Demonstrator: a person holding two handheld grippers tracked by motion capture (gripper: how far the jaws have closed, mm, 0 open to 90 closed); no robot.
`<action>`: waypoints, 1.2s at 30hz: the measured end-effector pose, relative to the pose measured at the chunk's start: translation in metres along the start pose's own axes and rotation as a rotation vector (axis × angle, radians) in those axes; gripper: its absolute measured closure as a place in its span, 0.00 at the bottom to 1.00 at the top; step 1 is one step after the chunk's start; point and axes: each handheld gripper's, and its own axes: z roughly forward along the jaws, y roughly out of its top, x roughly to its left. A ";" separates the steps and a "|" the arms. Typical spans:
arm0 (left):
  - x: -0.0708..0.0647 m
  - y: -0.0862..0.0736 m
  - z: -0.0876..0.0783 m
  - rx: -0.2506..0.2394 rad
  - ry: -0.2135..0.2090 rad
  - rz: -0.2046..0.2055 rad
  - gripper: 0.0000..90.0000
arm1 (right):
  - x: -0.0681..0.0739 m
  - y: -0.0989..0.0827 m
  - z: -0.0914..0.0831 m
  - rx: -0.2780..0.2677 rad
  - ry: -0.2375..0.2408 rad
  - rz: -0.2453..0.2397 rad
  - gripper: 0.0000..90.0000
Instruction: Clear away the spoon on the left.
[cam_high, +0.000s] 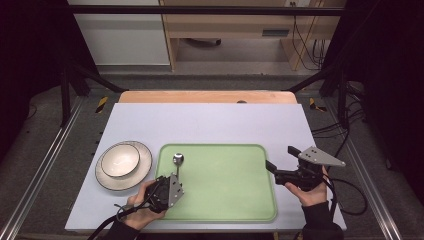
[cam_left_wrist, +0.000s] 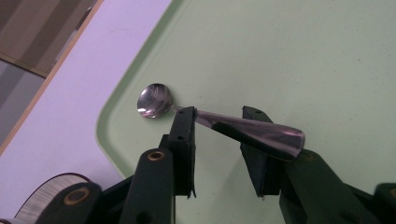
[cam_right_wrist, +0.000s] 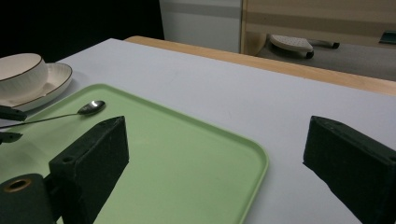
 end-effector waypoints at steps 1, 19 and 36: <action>0.000 0.000 0.000 0.001 -0.005 0.003 0.70 | 0.000 0.000 0.000 0.000 0.000 0.000 0.08; -0.001 -0.001 0.006 0.036 -0.063 0.006 0.44 | 0.000 0.000 0.000 0.002 -0.003 -0.001 0.07; -0.001 0.001 0.009 0.060 -0.122 -0.014 0.23 | 0.000 0.000 0.000 0.004 -0.005 0.001 0.06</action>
